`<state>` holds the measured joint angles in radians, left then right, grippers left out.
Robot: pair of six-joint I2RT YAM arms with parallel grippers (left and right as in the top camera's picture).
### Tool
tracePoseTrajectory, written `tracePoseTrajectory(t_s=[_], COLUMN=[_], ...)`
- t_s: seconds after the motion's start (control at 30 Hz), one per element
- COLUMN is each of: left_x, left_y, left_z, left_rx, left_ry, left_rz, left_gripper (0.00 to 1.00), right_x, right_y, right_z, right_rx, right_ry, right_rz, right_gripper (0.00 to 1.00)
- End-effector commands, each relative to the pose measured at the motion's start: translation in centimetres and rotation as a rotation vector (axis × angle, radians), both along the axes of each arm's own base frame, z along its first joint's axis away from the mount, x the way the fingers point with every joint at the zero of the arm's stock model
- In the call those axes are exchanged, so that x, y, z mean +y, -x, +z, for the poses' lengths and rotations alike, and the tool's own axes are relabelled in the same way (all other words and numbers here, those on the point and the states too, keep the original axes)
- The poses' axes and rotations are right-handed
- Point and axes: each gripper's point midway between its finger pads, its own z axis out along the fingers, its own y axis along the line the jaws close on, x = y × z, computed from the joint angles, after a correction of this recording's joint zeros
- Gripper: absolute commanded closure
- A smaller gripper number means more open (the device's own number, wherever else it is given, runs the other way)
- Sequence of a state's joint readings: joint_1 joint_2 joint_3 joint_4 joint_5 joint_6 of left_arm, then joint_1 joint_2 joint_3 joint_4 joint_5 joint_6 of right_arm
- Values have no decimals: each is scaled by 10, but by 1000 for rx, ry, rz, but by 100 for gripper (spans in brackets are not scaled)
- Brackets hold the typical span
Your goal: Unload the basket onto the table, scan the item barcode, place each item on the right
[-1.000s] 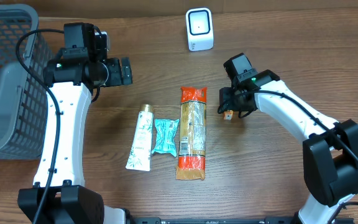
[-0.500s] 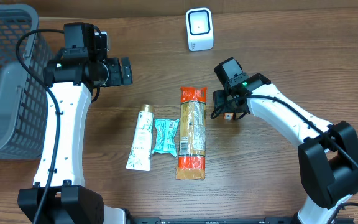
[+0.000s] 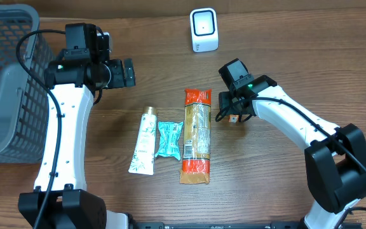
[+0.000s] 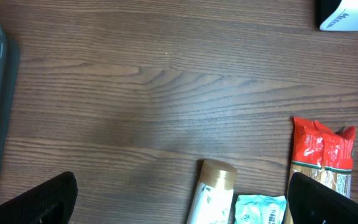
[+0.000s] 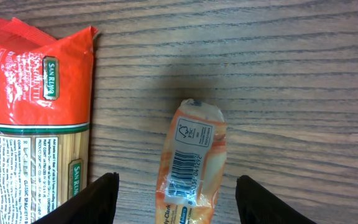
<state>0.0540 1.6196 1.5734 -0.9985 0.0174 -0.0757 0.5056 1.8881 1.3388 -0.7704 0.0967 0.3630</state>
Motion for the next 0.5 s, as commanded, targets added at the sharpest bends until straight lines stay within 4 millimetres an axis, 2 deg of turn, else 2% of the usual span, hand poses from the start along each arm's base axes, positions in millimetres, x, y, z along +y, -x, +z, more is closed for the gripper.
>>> tracePoseTrajectory(t_s=[0.0, 0.13, 0.37, 0.47], left_x=[0, 0, 1, 0], left_y=[-2, -2, -2, -2], left_z=[6, 6, 6, 6], left_rx=[-20, -20, -20, -20], left_ry=[1, 1, 1, 1], left_rz=[13, 13, 13, 13], left_gripper=[0, 0, 0, 0], right_x=[0, 0, -2, -3], right_y=[-2, -1, 4, 4], right_z=[10, 7, -13, -17], right_rx=[-33, -31, -37, -44], right_ry=[-2, 0, -16, -19], right_rz=[-8, -7, -31, -31], right_gripper=[37, 37, 37, 41])
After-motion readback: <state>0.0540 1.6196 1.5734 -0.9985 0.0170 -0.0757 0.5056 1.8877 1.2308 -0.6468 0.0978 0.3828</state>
